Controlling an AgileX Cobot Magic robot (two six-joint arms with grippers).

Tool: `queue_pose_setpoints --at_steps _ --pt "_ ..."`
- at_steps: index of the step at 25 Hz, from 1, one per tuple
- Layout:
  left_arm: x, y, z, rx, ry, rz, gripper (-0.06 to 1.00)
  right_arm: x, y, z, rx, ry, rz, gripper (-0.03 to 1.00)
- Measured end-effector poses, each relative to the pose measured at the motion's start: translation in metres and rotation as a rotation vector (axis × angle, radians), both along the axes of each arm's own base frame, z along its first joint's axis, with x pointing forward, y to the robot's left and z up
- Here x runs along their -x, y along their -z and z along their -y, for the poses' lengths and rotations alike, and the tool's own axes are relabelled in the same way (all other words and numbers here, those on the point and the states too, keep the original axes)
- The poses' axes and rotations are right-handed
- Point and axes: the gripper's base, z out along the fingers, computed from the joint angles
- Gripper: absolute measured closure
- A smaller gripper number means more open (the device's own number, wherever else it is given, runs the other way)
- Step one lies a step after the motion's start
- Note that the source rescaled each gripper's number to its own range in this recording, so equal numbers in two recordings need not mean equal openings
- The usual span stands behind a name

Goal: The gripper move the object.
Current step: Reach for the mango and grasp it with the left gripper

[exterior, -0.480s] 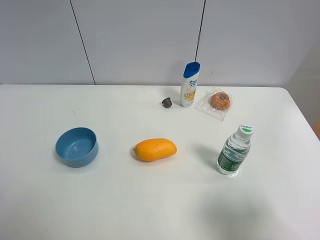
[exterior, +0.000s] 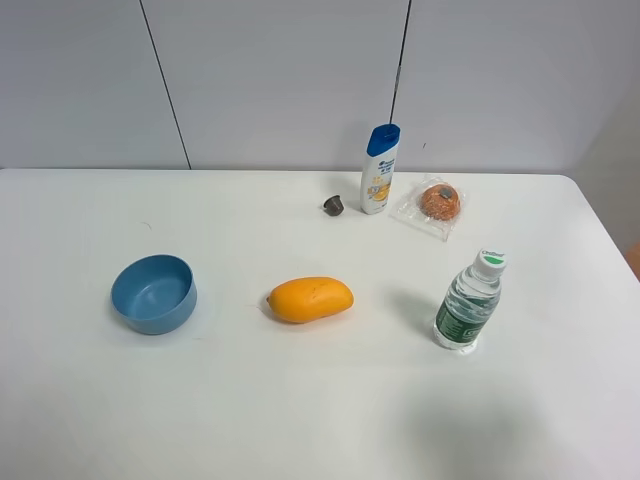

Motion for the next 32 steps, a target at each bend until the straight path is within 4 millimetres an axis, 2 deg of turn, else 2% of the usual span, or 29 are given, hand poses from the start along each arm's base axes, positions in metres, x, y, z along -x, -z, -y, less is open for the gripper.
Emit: queue_pose_setpoints --at_steps 32 --pt "0.0002 0.0002 -0.0023 0.025 -0.040 -0.001 -0.06 0.0000 0.0000 0.0000 0.000 0.000 0.000 -0.03"
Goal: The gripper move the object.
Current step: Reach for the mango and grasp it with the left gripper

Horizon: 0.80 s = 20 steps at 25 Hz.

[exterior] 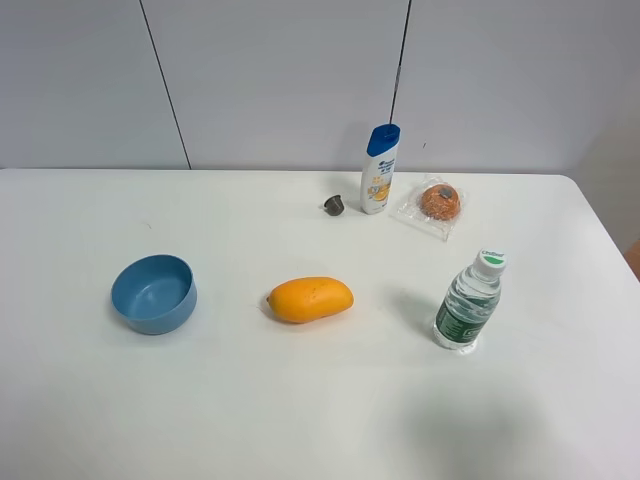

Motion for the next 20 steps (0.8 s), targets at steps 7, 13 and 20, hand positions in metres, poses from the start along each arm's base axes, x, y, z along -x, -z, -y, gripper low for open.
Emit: queue_pose_setpoints --at_steps 7,13,20 --pt "0.000 0.000 -0.003 -0.012 -0.029 -0.004 -0.06 0.000 0.000 0.000 0.000 0.000 0.000 -0.03" --pt "-0.005 -0.001 -0.004 -0.005 -0.032 -0.038 -0.06 0.000 0.000 0.000 0.000 0.000 0.000 -0.03" --pt "-0.023 -0.027 -0.006 0.011 -0.012 -0.094 -0.06 0.000 0.000 0.000 0.000 0.000 0.000 -0.03"
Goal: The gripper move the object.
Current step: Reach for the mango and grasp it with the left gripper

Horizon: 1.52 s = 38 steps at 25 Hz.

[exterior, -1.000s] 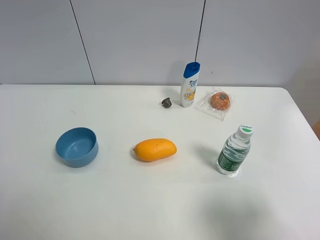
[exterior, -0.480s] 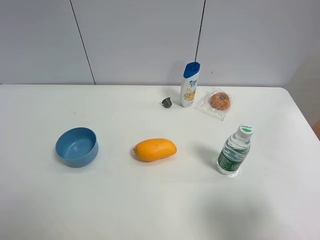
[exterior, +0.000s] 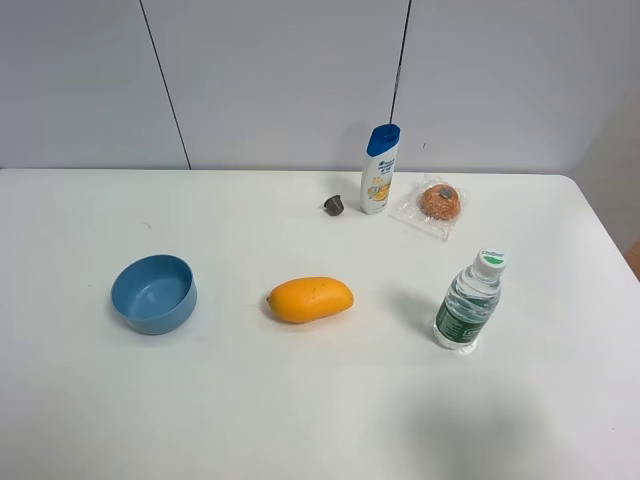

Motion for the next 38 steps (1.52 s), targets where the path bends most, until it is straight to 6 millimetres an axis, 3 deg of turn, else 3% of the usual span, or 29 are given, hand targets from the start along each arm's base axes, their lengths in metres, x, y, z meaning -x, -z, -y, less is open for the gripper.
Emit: queue_pose_setpoints --at_steps 11,20,28,38 --pt "-0.071 -0.027 -0.006 0.020 0.063 -0.193 -0.06 0.000 0.000 0.000 0.000 0.000 0.000 -0.03" --pt "-0.140 -0.021 -0.003 0.045 0.188 -0.350 -0.06 0.000 0.000 0.000 0.000 0.000 0.000 -0.03" --pt "-0.191 -0.011 0.031 -0.093 0.482 -0.398 -0.06 0.000 0.000 0.000 0.000 0.000 0.000 -0.03" --pt "-0.231 0.019 0.085 -0.208 0.750 -0.473 -0.06 0.000 0.000 0.000 0.000 0.000 0.000 -0.03"
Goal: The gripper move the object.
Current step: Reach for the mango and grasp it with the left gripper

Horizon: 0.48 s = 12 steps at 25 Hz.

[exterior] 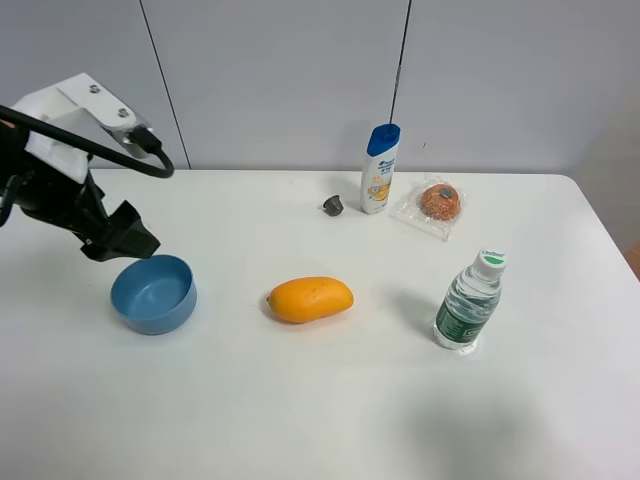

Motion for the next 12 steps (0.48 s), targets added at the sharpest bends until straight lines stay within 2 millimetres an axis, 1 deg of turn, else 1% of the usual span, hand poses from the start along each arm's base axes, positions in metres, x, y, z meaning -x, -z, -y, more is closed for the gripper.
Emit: queue_pose_setpoints --at_steps 4,7,12 --pt "-0.013 0.010 0.029 -0.034 0.136 -0.004 -0.06 0.000 0.000 0.000 0.000 0.000 0.000 -0.03" --pt "-0.023 0.020 0.047 -0.057 0.201 -0.018 -0.06 0.000 0.000 0.000 0.000 0.000 0.000 -0.03" --pt "-0.036 0.045 0.074 -0.105 0.296 -0.056 -0.06 0.000 0.000 0.000 0.000 0.000 0.000 -0.03"
